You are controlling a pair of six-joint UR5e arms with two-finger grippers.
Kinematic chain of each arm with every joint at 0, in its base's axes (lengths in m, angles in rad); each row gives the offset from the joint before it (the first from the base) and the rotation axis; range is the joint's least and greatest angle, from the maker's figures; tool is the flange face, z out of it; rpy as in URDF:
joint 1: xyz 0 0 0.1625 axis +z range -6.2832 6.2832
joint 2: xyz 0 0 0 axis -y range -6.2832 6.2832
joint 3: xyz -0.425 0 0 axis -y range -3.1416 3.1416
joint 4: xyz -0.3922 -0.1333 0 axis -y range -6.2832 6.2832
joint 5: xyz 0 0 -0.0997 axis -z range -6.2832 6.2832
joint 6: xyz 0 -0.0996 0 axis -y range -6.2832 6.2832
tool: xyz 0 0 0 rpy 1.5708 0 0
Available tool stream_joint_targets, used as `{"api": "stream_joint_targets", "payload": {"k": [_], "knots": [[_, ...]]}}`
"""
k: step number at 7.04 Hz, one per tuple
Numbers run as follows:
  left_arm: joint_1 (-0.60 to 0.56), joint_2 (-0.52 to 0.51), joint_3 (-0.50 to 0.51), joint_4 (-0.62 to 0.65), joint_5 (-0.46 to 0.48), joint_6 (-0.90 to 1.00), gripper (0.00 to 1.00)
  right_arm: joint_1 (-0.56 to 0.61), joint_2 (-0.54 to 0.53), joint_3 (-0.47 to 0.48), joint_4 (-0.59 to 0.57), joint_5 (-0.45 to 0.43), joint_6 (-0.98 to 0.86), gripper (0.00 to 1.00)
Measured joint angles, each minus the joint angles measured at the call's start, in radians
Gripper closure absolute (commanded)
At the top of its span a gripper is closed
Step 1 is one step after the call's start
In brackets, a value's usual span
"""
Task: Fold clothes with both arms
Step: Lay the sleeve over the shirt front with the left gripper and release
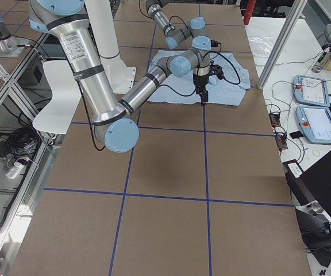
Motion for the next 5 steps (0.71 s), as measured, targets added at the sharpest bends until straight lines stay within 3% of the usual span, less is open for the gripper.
{"api": "stream_joint_targets", "payload": {"k": [3,5], "knots": [[0.024,0.052,-0.035,-0.034,0.02,0.153,0.0,-0.002,-0.003,0.002,0.017,0.001,0.005,0.0],[0.016,0.17,-0.206,0.036,0.014,0.256,0.01,-0.028,-0.018,0.014,0.05,0.001,0.089,0.0]]}}
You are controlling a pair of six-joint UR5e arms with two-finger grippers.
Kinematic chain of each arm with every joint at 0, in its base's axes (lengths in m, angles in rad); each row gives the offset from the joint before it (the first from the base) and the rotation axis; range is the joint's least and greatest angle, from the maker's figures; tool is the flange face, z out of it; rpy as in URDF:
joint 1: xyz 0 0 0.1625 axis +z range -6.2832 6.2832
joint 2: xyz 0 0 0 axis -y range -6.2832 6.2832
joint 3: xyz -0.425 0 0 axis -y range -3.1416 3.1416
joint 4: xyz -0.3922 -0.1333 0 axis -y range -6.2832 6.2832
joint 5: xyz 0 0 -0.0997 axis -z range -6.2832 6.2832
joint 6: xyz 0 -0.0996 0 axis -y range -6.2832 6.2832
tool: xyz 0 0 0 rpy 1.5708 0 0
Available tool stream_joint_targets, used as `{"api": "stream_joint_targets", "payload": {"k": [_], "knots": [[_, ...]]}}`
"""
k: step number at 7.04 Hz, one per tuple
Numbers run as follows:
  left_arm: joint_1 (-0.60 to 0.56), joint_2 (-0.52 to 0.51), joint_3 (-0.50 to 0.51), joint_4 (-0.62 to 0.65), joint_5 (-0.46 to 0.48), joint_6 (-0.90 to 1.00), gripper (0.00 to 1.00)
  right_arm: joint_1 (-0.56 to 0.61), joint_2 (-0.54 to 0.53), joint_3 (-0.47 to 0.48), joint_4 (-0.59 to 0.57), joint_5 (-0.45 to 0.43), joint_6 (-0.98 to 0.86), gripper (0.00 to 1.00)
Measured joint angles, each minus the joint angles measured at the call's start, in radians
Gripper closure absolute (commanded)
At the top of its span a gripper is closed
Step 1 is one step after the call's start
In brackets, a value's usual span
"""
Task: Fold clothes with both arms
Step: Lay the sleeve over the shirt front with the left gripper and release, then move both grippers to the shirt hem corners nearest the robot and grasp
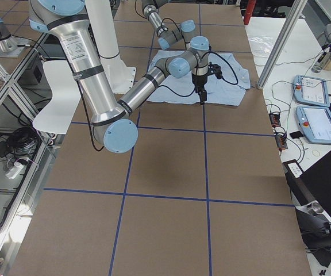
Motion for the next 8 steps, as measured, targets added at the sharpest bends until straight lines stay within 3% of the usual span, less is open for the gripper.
{"api": "stream_joint_targets", "payload": {"k": [2,4,7,8], "knots": [[-0.012,0.179,-0.292,0.187,-0.001,0.182,0.01,-0.106,-0.026,0.058,0.009,-0.016,0.177,0.0],[-0.029,0.352,-0.498,0.259,-0.001,0.307,0.01,-0.285,-0.047,0.139,0.011,-0.134,0.363,0.0],[-0.039,0.474,-0.577,0.267,0.002,0.399,0.01,-0.599,-0.084,0.178,0.083,-0.39,0.638,0.0],[-0.039,0.484,-0.582,0.267,0.003,0.407,0.01,-0.656,-0.124,0.159,0.15,-0.427,0.673,0.0]]}}
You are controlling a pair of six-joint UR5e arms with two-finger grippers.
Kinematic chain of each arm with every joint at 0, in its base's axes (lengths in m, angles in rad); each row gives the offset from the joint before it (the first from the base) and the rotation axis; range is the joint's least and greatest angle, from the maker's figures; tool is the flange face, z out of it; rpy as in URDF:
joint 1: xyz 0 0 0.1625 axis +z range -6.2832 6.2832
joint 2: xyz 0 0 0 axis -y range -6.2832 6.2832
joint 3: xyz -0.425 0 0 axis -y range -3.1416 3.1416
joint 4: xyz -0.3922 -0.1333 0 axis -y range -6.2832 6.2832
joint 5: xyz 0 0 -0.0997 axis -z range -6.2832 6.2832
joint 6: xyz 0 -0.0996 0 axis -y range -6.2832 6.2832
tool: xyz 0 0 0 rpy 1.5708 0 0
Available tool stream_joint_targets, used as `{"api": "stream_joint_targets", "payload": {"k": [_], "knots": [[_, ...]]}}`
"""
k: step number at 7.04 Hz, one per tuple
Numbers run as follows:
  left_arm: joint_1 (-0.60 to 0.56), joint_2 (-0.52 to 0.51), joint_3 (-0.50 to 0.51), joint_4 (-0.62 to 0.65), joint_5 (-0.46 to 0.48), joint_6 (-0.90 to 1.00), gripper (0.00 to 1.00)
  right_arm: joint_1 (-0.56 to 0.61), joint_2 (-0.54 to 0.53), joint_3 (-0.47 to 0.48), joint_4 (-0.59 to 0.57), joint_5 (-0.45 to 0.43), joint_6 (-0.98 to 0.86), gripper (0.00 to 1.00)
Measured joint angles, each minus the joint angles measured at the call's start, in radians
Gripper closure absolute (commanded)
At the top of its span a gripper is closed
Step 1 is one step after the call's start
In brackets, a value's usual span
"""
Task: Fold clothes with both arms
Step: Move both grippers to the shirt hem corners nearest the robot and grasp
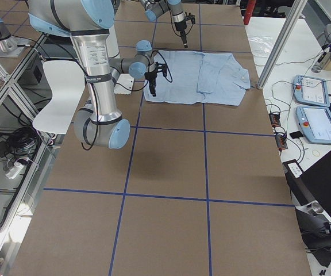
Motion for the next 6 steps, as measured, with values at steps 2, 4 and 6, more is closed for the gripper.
{"api": "stream_joint_targets", "payload": {"k": [2,4,6], "knots": [[0.0,0.004,0.001,0.0,0.001,0.003,0.01,-0.034,-0.029,-0.064,0.087,-0.014,0.016,0.1],[0.0,0.005,0.004,0.0,0.002,0.004,0.01,-0.042,-0.029,-0.087,0.101,-0.012,0.019,0.28],[0.0,0.006,0.008,-0.001,0.003,0.003,0.01,-0.047,-0.027,-0.097,0.102,-0.009,0.019,0.45]]}}
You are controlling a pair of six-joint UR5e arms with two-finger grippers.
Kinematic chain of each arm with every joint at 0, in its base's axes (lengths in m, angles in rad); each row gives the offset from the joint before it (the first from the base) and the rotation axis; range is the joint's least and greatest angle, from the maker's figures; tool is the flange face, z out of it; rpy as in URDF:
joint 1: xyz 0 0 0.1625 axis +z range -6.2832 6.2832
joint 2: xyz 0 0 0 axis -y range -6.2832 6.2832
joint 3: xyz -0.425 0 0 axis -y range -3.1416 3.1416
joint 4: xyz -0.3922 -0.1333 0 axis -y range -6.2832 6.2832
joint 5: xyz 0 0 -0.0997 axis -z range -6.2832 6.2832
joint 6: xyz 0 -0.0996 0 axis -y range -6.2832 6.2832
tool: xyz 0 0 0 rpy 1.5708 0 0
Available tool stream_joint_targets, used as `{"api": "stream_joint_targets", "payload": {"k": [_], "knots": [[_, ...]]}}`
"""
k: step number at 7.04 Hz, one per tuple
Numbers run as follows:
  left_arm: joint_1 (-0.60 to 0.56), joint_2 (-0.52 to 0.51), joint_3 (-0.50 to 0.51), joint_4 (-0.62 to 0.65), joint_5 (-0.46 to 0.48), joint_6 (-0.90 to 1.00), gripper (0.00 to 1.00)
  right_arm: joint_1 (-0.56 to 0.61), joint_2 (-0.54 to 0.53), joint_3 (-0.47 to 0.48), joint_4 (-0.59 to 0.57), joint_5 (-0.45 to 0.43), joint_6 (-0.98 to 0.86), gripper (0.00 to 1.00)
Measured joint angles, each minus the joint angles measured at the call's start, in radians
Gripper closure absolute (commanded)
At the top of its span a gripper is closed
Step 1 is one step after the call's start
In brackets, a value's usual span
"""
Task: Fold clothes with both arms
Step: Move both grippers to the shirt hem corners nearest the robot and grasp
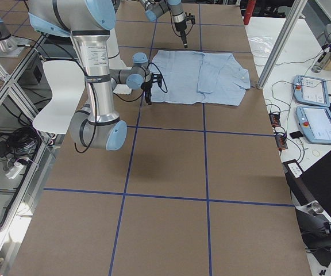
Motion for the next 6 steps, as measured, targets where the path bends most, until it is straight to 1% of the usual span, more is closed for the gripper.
{"api": "stream_joint_targets", "payload": {"k": [1,2,3,5,6], "knots": [[0.0,0.0,0.001,0.0,0.001,0.0,0.01,-0.001,0.001,-0.002,0.0,0.001,0.0,0.5],[0.0,0.003,0.003,0.0,0.001,0.0,0.01,-0.001,0.002,-0.002,0.0,0.001,0.0,0.62],[0.0,0.006,0.004,-0.002,0.001,-0.001,0.01,-0.001,0.002,-0.001,0.0,0.002,0.0,0.84],[0.0,0.013,0.008,-0.006,0.002,-0.001,0.01,-0.002,0.002,-0.001,0.0,0.002,0.0,0.96],[0.0,0.014,0.008,-0.008,0.002,-0.002,0.01,-0.003,0.002,-0.001,-0.001,0.001,0.0,1.0]]}}
